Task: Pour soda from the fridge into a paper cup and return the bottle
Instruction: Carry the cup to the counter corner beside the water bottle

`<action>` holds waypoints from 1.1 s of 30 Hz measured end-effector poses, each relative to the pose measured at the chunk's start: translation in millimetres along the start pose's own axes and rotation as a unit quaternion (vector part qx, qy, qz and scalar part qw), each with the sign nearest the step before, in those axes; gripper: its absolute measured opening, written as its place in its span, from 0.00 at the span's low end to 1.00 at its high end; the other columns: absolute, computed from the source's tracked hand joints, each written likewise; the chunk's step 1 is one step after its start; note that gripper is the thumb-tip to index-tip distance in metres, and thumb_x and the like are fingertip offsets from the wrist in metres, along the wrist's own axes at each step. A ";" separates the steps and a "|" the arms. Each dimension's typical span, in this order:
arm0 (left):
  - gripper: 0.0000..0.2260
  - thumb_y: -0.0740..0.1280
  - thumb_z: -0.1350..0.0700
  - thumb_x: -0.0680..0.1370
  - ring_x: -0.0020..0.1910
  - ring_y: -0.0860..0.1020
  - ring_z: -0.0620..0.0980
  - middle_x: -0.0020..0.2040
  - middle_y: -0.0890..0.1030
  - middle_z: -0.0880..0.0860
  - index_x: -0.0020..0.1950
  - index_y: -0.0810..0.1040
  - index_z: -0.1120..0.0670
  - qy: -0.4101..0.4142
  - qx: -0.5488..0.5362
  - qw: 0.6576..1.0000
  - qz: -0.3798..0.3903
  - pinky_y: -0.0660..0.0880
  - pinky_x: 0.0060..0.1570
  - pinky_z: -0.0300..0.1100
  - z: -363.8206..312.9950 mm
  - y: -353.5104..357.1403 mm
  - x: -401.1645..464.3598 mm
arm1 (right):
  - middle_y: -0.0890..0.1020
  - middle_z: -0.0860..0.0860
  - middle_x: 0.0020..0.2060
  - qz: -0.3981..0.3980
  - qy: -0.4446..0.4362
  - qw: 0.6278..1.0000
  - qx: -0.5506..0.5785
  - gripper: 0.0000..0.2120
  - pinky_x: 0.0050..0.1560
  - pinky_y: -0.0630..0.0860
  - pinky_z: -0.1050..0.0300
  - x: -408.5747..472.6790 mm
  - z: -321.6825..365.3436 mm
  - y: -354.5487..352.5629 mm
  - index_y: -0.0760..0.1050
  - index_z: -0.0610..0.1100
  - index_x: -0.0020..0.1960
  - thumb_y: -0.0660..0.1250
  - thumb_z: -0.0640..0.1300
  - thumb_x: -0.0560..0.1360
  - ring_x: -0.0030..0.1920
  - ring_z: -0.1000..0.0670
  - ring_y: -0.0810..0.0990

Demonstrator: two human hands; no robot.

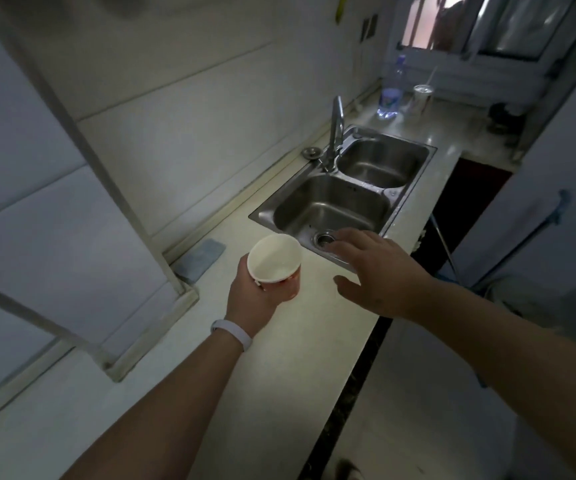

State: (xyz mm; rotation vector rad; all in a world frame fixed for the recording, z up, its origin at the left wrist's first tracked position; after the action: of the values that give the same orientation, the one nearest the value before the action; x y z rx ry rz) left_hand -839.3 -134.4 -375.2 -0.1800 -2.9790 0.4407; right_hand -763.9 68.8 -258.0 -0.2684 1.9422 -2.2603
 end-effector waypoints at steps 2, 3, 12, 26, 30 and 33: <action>0.36 0.80 0.50 0.66 0.60 0.76 0.46 0.62 0.76 0.47 0.70 0.67 0.50 0.015 -0.013 1.000 0.016 0.79 0.50 0.34 -13.1 7.9 4.3 | 0.64 0.51 0.72 -0.014 0.015 1.000 -0.013 0.26 0.68 0.63 0.49 -9.6 -7.1 -9.5 0.63 0.52 0.72 0.62 0.56 0.76 0.71 0.48 0.63; 0.36 0.80 0.51 0.66 0.60 0.76 0.47 0.61 0.76 0.46 0.70 0.67 0.49 0.021 -0.022 0.999 0.024 0.79 0.47 0.32 -21.1 13.2 6.4 | 0.64 0.51 0.72 -0.023 0.023 0.999 -0.017 0.26 0.67 0.63 0.49 -14.7 -11.6 -14.6 0.63 0.52 0.72 0.63 0.56 0.76 0.71 0.48 0.63; 0.35 0.79 0.51 0.67 0.58 0.75 0.42 0.59 0.75 0.43 0.69 0.66 0.47 0.065 -0.026 0.989 0.131 0.75 0.48 0.29 -89.9 85.6 16.6 | 0.63 0.50 0.73 -0.063 0.112 0.991 -0.036 0.26 0.66 0.65 0.47 -65.4 -75.8 -48.8 0.63 0.51 0.73 0.62 0.55 0.76 0.71 0.47 0.63; 0.38 0.79 0.41 0.58 0.59 0.78 0.42 0.60 0.80 0.44 0.65 0.72 0.47 0.065 -0.029 0.982 0.173 0.77 0.59 0.50 -176.6 266.2 44.1 | 0.63 0.50 0.73 -0.086 0.174 0.980 -0.035 0.26 0.65 0.64 0.51 -131.7 -248.3 -80.9 0.63 0.50 0.73 0.62 0.54 0.77 0.69 0.46 0.64; 0.38 0.79 0.42 0.58 0.60 0.78 0.43 0.60 0.81 0.44 0.66 0.73 0.48 0.068 -0.022 0.982 0.176 0.77 0.61 0.52 -199.6 318.3 52.2 | 0.63 0.50 0.73 -0.094 0.181 0.979 -0.026 0.26 0.67 0.62 0.49 -145.0 -301.5 -94.0 0.63 0.49 0.73 0.62 0.54 0.77 0.70 0.46 0.63; 0.38 0.78 0.42 0.59 0.59 0.79 0.42 0.60 0.81 0.45 0.66 0.73 0.49 0.073 -0.014 0.981 0.178 0.77 0.60 0.50 -213.8 348.4 57.5 | 0.65 0.48 0.72 -0.104 0.170 0.980 -0.016 0.26 0.67 0.64 0.48 -148.9 -334.4 -102.7 0.65 0.47 0.72 0.63 0.52 0.77 0.69 0.45 0.65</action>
State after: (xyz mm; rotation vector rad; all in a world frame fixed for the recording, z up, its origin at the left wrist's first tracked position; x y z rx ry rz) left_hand -831.3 264.4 -268.8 -0.7216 -2.8108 0.3996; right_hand -696.1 439.9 -211.0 -0.0957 2.2080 -2.5513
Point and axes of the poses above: each hand's wrist, its own x-axis towards the middle knuckle, its own y-axis out of the palm, z = x × y, the point moved 2 cm from there along x, towards the middle knuckle
